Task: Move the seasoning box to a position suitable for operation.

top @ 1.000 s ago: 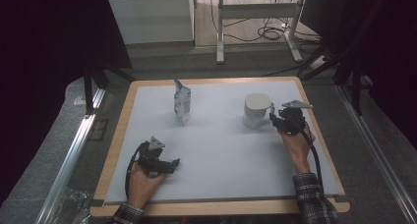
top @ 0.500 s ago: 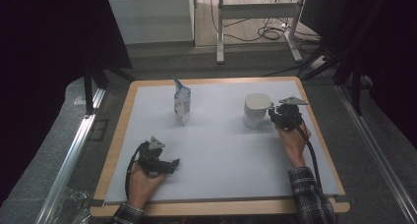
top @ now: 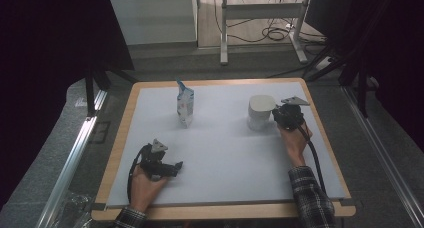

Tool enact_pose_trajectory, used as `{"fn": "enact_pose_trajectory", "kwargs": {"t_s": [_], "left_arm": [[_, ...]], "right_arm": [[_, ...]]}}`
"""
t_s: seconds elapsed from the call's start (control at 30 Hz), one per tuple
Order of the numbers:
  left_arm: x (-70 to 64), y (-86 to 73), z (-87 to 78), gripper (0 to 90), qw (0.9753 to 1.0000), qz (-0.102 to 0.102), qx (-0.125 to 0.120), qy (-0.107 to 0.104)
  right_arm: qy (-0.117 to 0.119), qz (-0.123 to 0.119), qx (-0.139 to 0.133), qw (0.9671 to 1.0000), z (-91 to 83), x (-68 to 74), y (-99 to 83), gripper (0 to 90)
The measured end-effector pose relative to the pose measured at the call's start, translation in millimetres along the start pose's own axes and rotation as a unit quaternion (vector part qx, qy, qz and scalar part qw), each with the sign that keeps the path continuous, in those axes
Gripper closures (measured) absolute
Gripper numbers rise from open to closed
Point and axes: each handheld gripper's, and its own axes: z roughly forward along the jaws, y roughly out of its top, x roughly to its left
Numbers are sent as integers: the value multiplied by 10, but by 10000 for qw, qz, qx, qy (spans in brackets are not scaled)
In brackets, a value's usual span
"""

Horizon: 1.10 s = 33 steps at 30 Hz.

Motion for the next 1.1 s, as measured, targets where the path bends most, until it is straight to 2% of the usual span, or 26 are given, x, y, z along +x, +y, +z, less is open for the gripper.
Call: {"fn": "enact_pose_trajectory", "kwargs": {"t_s": [0.17,0.3,0.4,0.57,0.67,1.0,1.1], "left_arm": [[0,0,0,11,10000,1,0,-1],[0,0,0,11,10000,0,0,-2],[0,0,0,11,10000,2,0,2],[0,0,-1,11,10000,2,1,3],[0,0,0,11,10000,2,0,2],[0,0,-1,11,10000,-1,-2,2],[0,0,-1,11,10000,2,-1,6]], "right_arm": [[14,57,-23,10000,27,-5,-20,746],[-150,-90,-73,9998,34,28,-27,772],[-181,-98,-95,9997,40,32,-31,783],[-186,-18,-143,9997,48,25,-37,805],[-18,159,-165,9997,47,9,-38,804],[51,171,-149,9997,14,-3,-45,803],[136,192,-140,9996,-4,8,-39,802]]}}
